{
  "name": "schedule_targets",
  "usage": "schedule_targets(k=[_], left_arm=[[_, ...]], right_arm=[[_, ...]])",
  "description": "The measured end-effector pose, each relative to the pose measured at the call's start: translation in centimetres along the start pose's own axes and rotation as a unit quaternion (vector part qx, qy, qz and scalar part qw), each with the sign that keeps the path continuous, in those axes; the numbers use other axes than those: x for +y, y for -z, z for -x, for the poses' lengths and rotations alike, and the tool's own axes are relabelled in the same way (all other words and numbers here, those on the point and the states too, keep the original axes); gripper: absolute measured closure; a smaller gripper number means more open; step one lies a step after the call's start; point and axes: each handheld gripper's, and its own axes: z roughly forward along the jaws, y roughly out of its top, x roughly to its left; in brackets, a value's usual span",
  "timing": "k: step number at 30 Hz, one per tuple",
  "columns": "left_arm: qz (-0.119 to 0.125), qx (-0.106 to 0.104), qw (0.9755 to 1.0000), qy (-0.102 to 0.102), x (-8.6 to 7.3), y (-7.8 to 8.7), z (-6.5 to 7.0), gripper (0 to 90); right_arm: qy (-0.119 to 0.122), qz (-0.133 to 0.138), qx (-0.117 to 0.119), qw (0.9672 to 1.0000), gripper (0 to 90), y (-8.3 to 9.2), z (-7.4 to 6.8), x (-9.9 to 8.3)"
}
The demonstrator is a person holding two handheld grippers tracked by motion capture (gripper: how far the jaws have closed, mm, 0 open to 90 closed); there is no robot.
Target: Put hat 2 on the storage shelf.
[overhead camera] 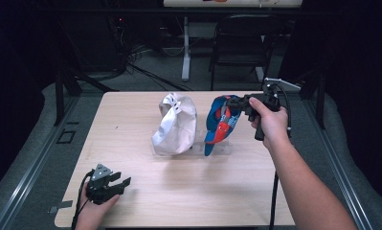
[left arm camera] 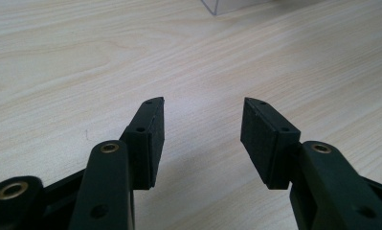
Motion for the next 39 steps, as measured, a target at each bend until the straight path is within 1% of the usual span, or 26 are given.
schedule_targets(k=[1,3,4,11,19,21,25,26,28,30,33,35,37,38,39], left_arm=[[0.000,0.000,1.0000,0.000,0.0,0.0,0.0,50.8],[-0.001,0.000,1.0000,-0.001,0.0,0.0,0.0,50.8],[0.001,0.000,1.0000,-0.001,0.0,0.0,0.0,50.8],[0.000,0.001,1.0000,-0.001,0.0,0.0,0.0,50.8],[0.001,-0.001,1.0000,0.000,0.0,0.0,-0.1,50.8],[0.001,0.000,1.0000,0.001,0.0,0.0,-0.1,50.8],[0.001,0.000,1.0000,0.001,0.0,0.0,-0.1,50.8],[0.001,0.000,1.0000,0.000,0.0,0.0,-0.1,50.8],[0.001,0.000,1.0000,0.001,0.0,0.0,-0.1,50.8],[0.001,0.000,1.0000,0.001,0.0,0.0,-0.1,50.8],[-0.001,0.000,1.0000,0.001,0.0,0.0,-0.1,50.8],[-0.001,0.000,1.0000,0.001,0.0,0.0,-0.1,50.8],[-0.001,0.000,1.0000,0.002,0.0,0.0,-0.1,50.7],[-0.001,0.000,1.0000,0.002,0.0,0.0,-0.1,50.7],[-0.001,0.000,1.0000,0.002,0.0,0.0,-0.1,50.6]], right_arm=[[0.000,0.000,0.000,1.0000,77.3,0.0,0.0,0.0],[0.009,-0.003,-0.009,0.9999,77.2,0.0,0.1,-0.1],[0.009,-0.001,-0.012,0.9999,77.2,0.0,0.1,-0.1],[0.005,-0.002,-0.013,0.9999,77.0,-0.1,0.4,-0.2],[0.008,-0.002,-0.018,0.9998,76.7,0.0,0.4,-0.3],[0.009,0.001,-0.018,0.9998,76.2,0.1,0.4,-0.3],[0.013,-0.001,-0.022,0.9997,75.8,0.3,0.4,-0.3],[0.010,0.004,-0.024,0.9997,75.4,0.4,0.3,-0.4],[0.017,0.004,-0.030,0.9994,73.0,0.7,0.3,-0.3],[0.016,0.009,-0.031,0.9994,72.4,0.8,0.3,-0.4],[0.018,0.009,-0.031,0.9993,71.3,1.1,0.3,-0.4],[0.026,0.006,-0.034,0.9991,69.4,1.4,0.2,-0.5],[0.032,0.012,-0.038,0.9987,67.6,1.5,0.1,-0.6],[0.045,0.009,-0.047,0.9978,65.3,1.9,0.1,-0.7],[0.048,0.007,-0.050,0.9976,64.4,1.9,0.1,-0.8]])
